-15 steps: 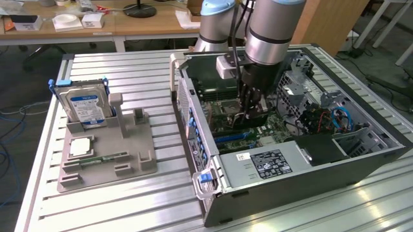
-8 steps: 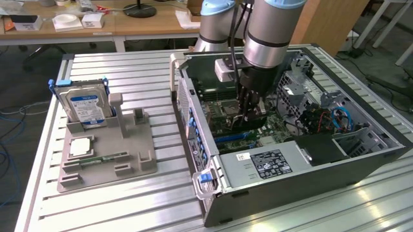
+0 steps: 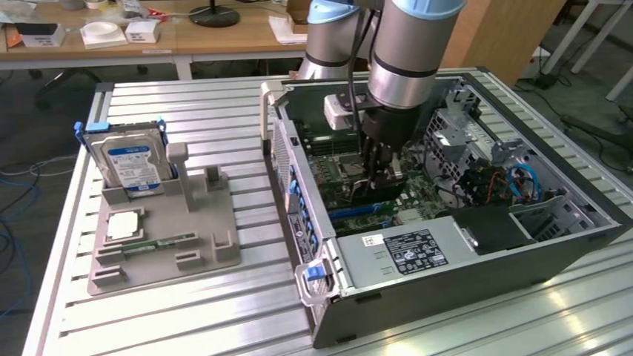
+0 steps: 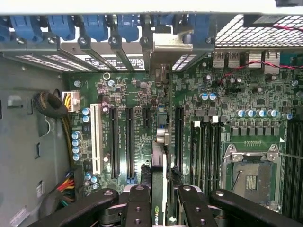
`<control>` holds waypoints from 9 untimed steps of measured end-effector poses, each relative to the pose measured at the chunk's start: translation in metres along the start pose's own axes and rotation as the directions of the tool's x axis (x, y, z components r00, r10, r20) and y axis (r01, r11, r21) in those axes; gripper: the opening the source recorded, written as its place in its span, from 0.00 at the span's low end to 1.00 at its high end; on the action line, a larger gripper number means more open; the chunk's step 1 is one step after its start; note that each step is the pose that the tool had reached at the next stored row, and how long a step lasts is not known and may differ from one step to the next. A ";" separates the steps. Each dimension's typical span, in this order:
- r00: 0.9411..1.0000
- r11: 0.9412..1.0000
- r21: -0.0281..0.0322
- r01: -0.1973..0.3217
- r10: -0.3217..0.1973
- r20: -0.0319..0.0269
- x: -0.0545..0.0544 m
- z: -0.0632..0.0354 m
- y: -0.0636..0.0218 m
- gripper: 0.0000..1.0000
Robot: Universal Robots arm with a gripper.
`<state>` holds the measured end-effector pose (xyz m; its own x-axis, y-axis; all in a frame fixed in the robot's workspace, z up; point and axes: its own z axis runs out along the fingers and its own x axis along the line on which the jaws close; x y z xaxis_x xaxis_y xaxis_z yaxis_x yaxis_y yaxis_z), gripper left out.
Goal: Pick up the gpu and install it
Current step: 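Insert the gpu into the slot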
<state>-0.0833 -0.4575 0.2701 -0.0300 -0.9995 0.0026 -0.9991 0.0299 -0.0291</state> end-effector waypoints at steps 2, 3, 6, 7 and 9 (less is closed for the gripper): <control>1.000 1.000 0.000 0.000 0.000 0.000 0.000 0.0011 0.0004 0.26; 1.000 1.000 0.000 0.000 0.000 0.000 0.000 0.0017 0.0005 0.26; 1.000 1.000 0.000 0.000 0.000 0.000 0.000 0.0035 0.0011 0.26; 1.000 1.000 0.000 0.000 0.000 0.000 0.000 0.0042 0.0016 0.26; 1.000 1.000 0.000 0.000 0.000 0.000 0.000 0.0057 0.0024 0.26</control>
<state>-0.0856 -0.4574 0.2643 -0.0300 -0.9995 0.0025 -0.9991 0.0299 -0.0292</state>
